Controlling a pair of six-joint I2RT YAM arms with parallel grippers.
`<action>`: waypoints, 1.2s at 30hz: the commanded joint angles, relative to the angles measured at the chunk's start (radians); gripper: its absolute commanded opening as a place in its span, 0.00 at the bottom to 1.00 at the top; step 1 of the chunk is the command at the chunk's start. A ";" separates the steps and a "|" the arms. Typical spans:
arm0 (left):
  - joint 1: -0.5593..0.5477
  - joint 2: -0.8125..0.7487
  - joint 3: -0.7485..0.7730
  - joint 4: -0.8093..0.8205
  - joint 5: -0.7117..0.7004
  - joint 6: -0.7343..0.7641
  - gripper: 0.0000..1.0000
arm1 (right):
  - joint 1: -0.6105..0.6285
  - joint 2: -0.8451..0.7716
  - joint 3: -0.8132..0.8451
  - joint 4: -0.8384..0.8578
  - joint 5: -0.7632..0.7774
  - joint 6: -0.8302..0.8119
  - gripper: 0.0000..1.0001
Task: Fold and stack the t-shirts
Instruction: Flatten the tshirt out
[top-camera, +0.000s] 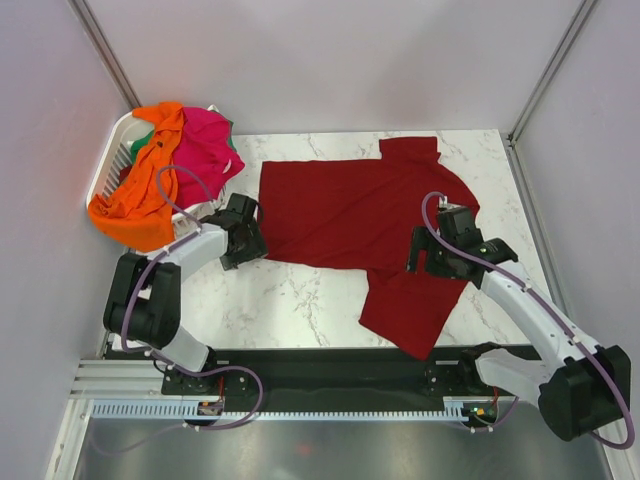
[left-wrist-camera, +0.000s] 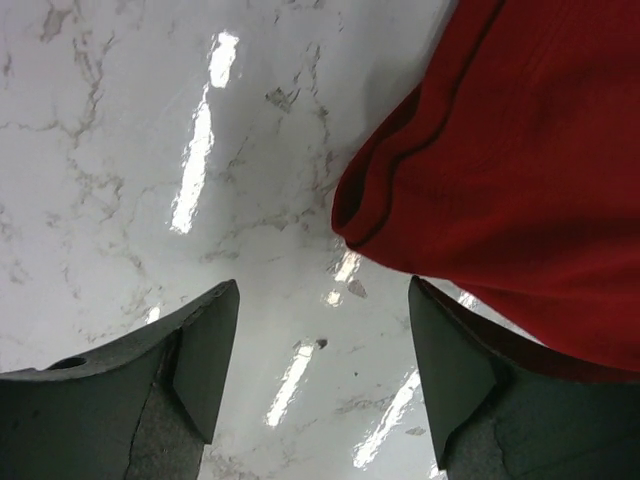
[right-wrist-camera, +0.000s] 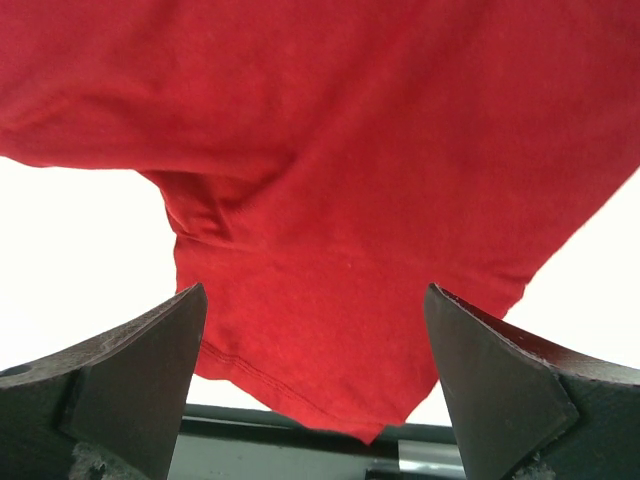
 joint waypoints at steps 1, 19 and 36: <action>0.002 0.034 0.029 0.106 0.008 -0.045 0.76 | -0.002 -0.045 -0.025 -0.012 0.025 0.064 0.98; 0.003 0.138 0.089 0.238 -0.012 -0.009 0.07 | 0.288 -0.088 -0.223 -0.178 -0.097 0.324 0.93; 0.003 0.098 0.056 0.250 0.006 0.015 0.02 | 0.590 0.013 -0.349 -0.073 0.021 0.494 0.63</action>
